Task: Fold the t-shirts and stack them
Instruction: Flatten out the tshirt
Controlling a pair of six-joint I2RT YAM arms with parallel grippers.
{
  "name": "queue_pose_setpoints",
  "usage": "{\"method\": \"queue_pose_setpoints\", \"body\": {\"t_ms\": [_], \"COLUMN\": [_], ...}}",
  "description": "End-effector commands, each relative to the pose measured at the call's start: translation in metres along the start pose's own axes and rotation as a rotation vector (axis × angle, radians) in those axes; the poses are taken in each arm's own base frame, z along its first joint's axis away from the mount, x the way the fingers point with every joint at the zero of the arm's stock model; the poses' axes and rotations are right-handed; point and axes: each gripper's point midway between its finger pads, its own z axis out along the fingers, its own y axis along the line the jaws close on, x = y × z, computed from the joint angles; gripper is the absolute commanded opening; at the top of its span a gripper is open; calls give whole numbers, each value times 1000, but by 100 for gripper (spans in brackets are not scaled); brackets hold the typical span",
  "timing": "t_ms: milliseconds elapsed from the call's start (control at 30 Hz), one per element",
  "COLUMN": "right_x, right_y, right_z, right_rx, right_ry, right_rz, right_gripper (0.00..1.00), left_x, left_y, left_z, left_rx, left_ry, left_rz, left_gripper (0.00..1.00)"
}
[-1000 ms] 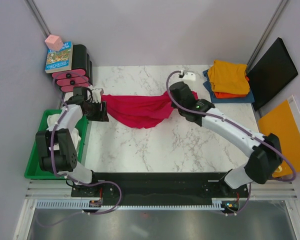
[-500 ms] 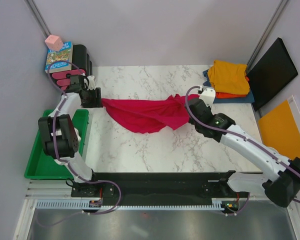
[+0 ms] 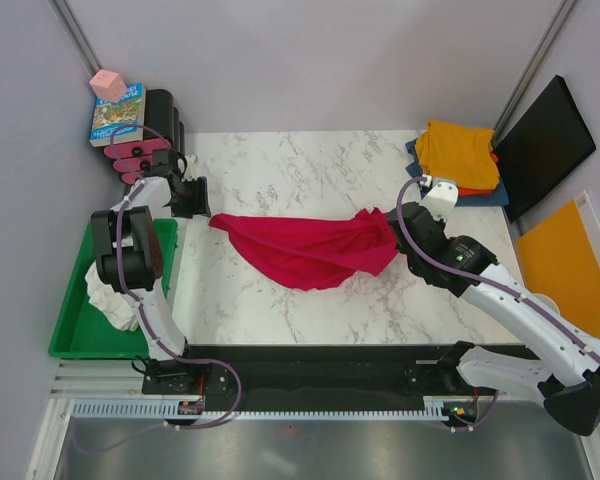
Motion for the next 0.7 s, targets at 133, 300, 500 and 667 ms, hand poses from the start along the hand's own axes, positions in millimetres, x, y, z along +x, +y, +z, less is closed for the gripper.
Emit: {"method": "queue_pose_setpoints", "body": {"t_ms": [133,300,500,667], "right_x": [2,7,10,13], "right_y": [-7,-5,-3,-2], "right_z": [0,2,2,3], "right_rx": [27,24,10,5], "right_ry": [-7,4,13,19], "right_rz": [12,24,38,46], "right_gripper": [0,0,0,0], "left_x": [15,22,17,21], "left_y": [-43,-50,-55,-62], "left_z": [3,3,-13,-12], "left_rx": [112,131,154,188], "left_ry": [42,54,-9,2], "left_rz": [111,118,113,114], "left_gripper": [63,63,61,61]}}
